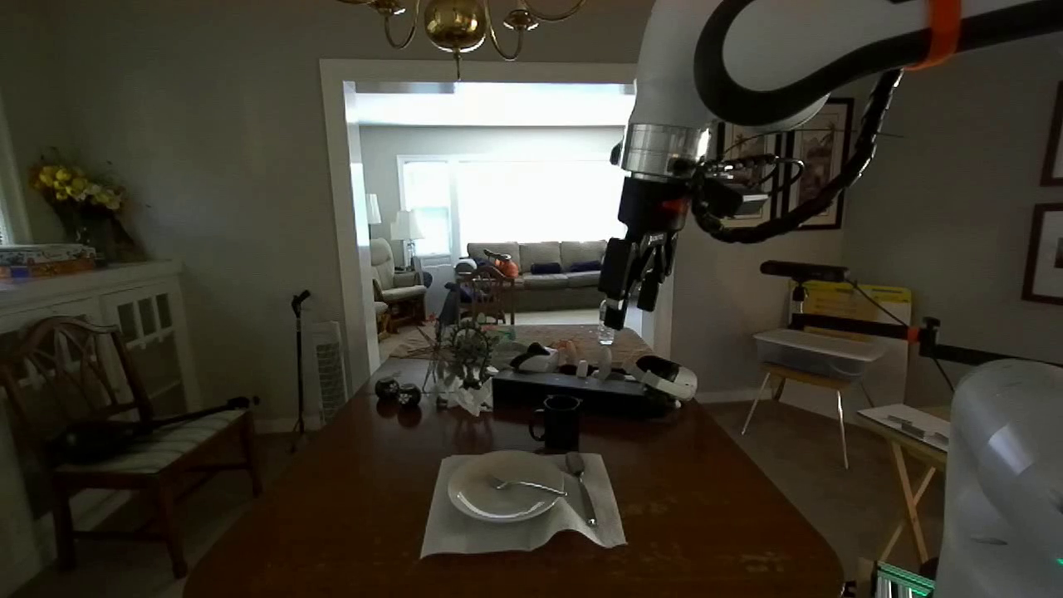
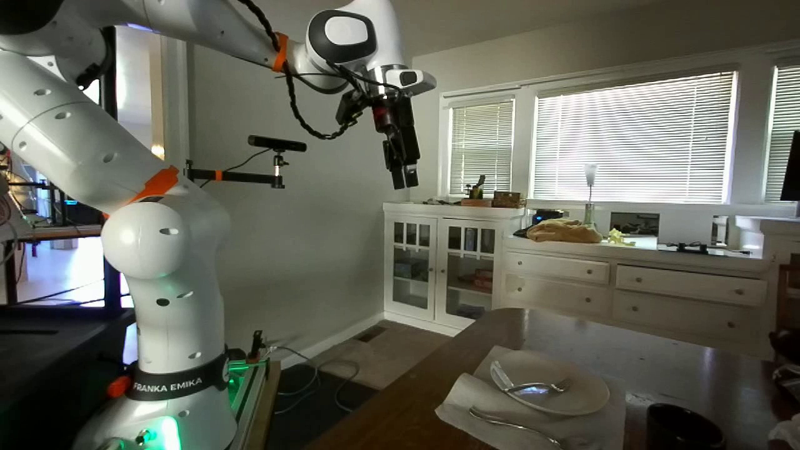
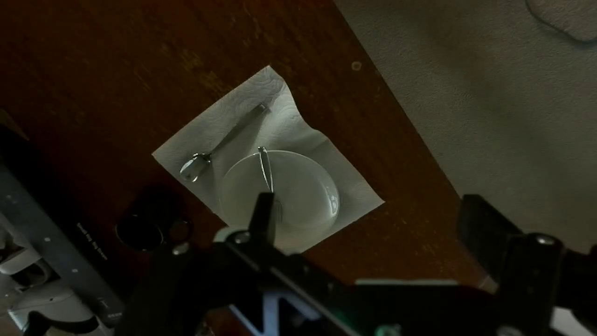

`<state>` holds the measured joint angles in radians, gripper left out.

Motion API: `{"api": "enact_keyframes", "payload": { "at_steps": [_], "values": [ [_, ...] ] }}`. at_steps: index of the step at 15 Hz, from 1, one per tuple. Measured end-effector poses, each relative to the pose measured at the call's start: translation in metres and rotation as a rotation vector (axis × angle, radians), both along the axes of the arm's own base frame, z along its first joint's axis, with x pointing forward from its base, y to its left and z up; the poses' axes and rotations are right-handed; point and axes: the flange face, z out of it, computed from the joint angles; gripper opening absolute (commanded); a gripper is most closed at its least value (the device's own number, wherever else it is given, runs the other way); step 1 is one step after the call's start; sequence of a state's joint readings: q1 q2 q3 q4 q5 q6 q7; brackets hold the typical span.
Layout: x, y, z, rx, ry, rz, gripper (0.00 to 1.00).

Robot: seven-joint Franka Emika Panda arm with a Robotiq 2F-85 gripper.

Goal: Move the black mug to the left of the plate

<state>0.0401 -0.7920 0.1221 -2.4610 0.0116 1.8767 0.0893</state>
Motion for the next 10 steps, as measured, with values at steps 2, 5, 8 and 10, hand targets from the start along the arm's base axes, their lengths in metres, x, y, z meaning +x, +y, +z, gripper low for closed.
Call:
{"api": "enact_keyframes", "payload": {
  "at_steps": [2, 5, 8, 10],
  "values": [
    [0.003, -0.002, -0.001, 0.003, 0.002, -0.019, 1.00],
    [0.021, -0.014, -0.009, 0.008, 0.011, -0.121, 1.00],
    [0.055, -0.032, -0.019, 0.025, 0.042, -0.281, 1.00],
    [0.080, -0.043, -0.024, 0.040, 0.062, -0.389, 1.00]
  ]
}}
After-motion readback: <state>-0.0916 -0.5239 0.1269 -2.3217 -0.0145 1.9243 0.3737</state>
